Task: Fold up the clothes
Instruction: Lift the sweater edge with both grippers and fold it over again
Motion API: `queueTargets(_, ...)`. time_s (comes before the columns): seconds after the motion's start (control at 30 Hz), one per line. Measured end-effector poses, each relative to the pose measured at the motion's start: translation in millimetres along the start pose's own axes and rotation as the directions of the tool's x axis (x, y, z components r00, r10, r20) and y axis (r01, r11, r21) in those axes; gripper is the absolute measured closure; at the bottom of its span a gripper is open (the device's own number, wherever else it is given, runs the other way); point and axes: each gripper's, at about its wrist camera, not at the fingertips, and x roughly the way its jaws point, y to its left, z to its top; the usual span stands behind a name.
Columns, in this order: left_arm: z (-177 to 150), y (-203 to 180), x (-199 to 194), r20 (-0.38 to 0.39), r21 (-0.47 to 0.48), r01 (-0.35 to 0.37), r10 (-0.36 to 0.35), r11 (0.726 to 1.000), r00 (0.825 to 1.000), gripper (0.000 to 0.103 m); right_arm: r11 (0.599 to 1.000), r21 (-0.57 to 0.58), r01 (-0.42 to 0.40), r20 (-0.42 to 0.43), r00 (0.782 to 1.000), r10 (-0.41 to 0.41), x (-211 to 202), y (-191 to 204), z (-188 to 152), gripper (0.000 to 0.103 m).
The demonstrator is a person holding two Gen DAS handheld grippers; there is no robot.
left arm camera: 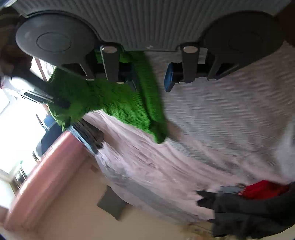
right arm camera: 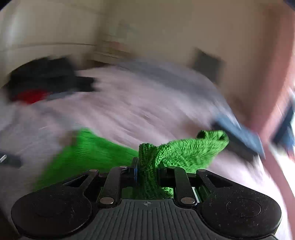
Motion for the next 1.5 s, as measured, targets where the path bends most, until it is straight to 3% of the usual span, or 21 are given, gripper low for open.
queueTargets(0.07,-1.4,5.5,-1.6,-0.005,-0.011,-0.002,0.002,1.000,1.000,0.078,0.991,-0.114,-0.069,-0.002,0.998,0.069,9.8,39.8,-4.8,0.085)
queueTargets(0.17,-3.6,13.7,-4.1,-0.011,-0.028,-0.005,0.005,1.000,1.000,0.078,0.971,-0.174,-0.162,-0.067,0.986,0.152,24.3,72.3,-25.8,0.085)
queueTargets(0.23,-5.0,19.2,-5.7,-0.016,-0.039,-0.007,0.007,0.999,1.000,0.078,0.968,-0.208,-0.143,-0.064,0.989,0.132,27.0,81.5,-36.1,0.085)
queueTargets(0.37,-7.8,30.1,-9.0,-0.025,-0.061,-0.012,0.010,0.998,1.000,0.078,0.981,-0.152,-0.124,-0.015,0.992,0.123,20.0,65.5,-26.5,0.085)
queueTargets(0.5,-10.7,41.1,-12.2,-0.035,-0.082,-0.017,0.014,0.996,0.999,0.078,0.996,-0.060,-0.072,0.124,0.989,0.079,-8.8,46.0,-2.6,0.086)
queueTargets(0.6,-13.1,43.1,-13.3,-0.038,-0.084,-0.017,0.014,0.996,0.999,0.078,0.996,-0.016,-0.083,0.191,0.978,0.085,-22.5,42.0,6.2,0.086)
queueTargets(0.8,-16.9,45.6,-12.6,-0.048,-0.095,-0.024,0.020,0.995,0.999,0.078,0.975,-0.169,-0.142,-0.028,0.990,0.140,9.8,92.3,-26.7,0.085)
queueTargets(0.83,-17.4,45.6,-13.3,-0.049,-0.096,-0.026,0.022,0.995,0.999,0.078,0.973,-0.188,-0.134,-0.023,0.991,0.132,9.2,97.0,-31.7,0.084)
queueTargets(0.87,-17.9,45.7,-14.0,-0.050,-0.096,-0.029,0.024,0.995,0.998,0.078,0.970,-0.208,-0.126,-0.018,0.992,0.125,8.4,101.7,-36.7,0.072)
queueTargets(0.97,-18.6,43.9,-15.8,-0.053,-0.093,-0.034,0.029,0.995,0.998,0.078,0.985,-0.092,-0.147,0.026,0.988,0.150,-9.8,78.6,-36.5,0.062)
queueTargets(1.0,-18.8,43.2,-16.4,-0.054,-0.091,-0.035,0.030,0.995,0.998,0.078,0.986,-0.052,-0.155,0.041,0.987,0.157,-15.8,70.8,-36.4,0.038)
queueTargets(1.03,-19.0,42.4,-17.0,-0.055,-0.090,-0.036,0.031,0.995,0.998,0.077,0.986,-0.013,-0.164,0.056,0.985,0.164,-21.9,62.9,-36.3,0.024)
queueTargets(1.07,-19.2,41.7,-17.6,-0.056,-0.089,-0.037,0.033,0.995,0.998,0.077,0.985,0.026,-0.172,0.072,0.983,0.170,-28.0,55.1,-36.2,0.016)
queueTargets(1.2,-20.1,38.3,-20.2,-0.059,-0.083,-0.041,0.036,0.996,0.998,0.077,0.961,0.180,-0.210,0.136,0.973,0.187,-52.3,23.9,-35.8,0.016)
queueTargets(1.27,-20.1,35.3,-21.2,-0.059,-0.077,-0.038,0.034,0.996,0.998,0.077,0.891,0.412,-0.189,0.135,0.980,0.146,-61.1,-19.3,-49.3,0.016)
queueTargets(1.3,-19.9,33.8,-21.5,-0.058,-0.075,-0.037,0.033,0.997,0.998,0.077,0.827,0.531,-0.183,0.122,0.983,0.139,-63.0,-41.2,-59.4,0.016)
queueTargets(1.33,-19.7,32.2,-21.7,-0.058,-0.072,-0.035,0.031,0.997,0.998,0.077,0.710,0.679,-0.187,0.106,0.982,0.157,-59.6,-65.0,-76.5,0.017)
queueTargets(1.37,-19.5,30.7,-22.0,-0.057,-0.069,-0.034,0.030,0.997,0.998,0.077,0.567,0.804,-0.181,0.095,0.979,0.178,-56.0,-88.9,-93.6,0.017)
queueTargets(1.43,-19.1,27.6,-22.6,-0.056,-0.064,-0.031,0.027,0.997,0.998,0.077,0.209,0.952,-0.222,0.165,0.951,0.261,-39.5,-113.0,-132.1,0.018)
queueTargets(1.47,-18.9,26.0,-22.8,-0.056,-0.062,-0.029,0.026,0.998,0.998,0.077,0.015,0.974,-0.224,0.211,0.934,0.290,-31.2,-125.0,-151.4,0.027)
queueTargets(1.5,-18.7,24.4,-23.1,-0.056,-0.059,-0.028,0.025,0.998,0.998,0.077,-0.081,0.974,-0.213,0.227,0.923,0.310,-21.4,-124.2,-160.3,0.034)
